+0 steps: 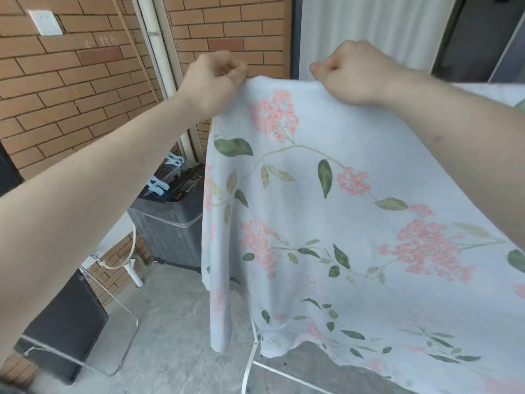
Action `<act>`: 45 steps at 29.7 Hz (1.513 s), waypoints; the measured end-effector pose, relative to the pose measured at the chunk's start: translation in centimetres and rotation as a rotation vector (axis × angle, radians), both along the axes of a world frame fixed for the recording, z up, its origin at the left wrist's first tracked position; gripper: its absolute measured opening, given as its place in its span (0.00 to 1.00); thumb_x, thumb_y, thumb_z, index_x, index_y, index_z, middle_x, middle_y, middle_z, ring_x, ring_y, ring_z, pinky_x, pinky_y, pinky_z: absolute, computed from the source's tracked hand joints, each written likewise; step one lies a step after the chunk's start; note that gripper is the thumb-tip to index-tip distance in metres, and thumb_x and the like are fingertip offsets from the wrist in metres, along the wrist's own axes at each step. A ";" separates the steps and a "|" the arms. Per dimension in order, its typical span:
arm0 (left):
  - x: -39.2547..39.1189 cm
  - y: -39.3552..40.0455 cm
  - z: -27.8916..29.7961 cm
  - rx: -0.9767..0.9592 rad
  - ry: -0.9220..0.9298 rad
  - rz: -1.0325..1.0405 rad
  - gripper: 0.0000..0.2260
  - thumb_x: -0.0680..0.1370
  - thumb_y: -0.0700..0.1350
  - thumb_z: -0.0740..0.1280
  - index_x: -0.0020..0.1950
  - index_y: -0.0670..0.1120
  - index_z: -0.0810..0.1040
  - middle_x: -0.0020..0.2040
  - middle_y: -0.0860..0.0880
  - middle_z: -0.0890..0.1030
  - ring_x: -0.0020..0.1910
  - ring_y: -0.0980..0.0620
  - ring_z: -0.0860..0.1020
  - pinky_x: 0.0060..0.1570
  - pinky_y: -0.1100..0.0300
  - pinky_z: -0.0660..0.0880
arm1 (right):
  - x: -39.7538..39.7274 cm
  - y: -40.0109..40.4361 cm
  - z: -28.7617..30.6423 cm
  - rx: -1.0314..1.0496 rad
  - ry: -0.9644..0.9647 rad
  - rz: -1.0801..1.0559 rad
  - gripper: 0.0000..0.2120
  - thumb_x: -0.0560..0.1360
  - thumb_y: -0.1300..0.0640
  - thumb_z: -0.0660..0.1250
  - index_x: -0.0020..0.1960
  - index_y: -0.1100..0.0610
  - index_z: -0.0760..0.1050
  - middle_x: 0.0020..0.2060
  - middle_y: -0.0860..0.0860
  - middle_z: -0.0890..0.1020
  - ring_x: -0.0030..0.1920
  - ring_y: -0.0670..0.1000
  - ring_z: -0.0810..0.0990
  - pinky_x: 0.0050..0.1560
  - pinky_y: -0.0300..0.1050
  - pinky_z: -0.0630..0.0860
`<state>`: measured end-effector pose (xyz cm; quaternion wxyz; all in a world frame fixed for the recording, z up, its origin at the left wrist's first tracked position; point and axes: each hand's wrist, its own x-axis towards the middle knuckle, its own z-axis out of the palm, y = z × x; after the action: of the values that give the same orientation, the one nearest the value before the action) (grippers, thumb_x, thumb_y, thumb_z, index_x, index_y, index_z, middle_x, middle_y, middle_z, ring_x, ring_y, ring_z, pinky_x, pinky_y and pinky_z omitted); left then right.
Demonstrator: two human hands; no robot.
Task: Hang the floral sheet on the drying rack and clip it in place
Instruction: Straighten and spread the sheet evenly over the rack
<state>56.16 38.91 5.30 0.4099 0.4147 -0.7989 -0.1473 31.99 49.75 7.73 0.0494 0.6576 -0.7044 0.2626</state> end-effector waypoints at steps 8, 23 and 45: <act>-1.2 1.6 -2.5 -0.373 -0.390 -0.104 0.18 0.84 0.58 0.60 0.57 0.43 0.71 0.48 0.48 0.75 0.51 0.43 0.73 0.48 0.50 0.67 | -0.8 5.8 -4.3 -0.408 -0.001 0.113 0.13 0.77 0.48 0.65 0.56 0.50 0.83 0.52 0.44 0.85 0.54 0.48 0.82 0.61 0.49 0.77; -4.1 2.6 -1.5 -0.166 -0.310 0.052 0.24 0.85 0.62 0.51 0.40 0.45 0.69 0.36 0.46 0.75 0.44 0.39 0.74 0.44 0.50 0.66 | -8.9 10.1 -3.9 -0.305 0.178 -0.348 0.31 0.84 0.37 0.51 0.34 0.57 0.73 0.29 0.55 0.73 0.37 0.61 0.71 0.41 0.50 0.63; -8.7 7.3 -2.9 -0.499 -0.328 -0.015 0.17 0.83 0.59 0.56 0.53 0.47 0.76 0.53 0.45 0.78 0.53 0.41 0.74 0.60 0.47 0.65 | -10.3 12.2 -7.7 -0.576 0.152 -0.208 0.15 0.81 0.45 0.61 0.59 0.52 0.80 0.55 0.49 0.83 0.58 0.56 0.77 0.67 0.47 0.63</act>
<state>47.44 46.18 2.35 0.3634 0.3135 -0.8691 0.1197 21.72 61.99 0.08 0.3128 0.5589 -0.6587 0.3948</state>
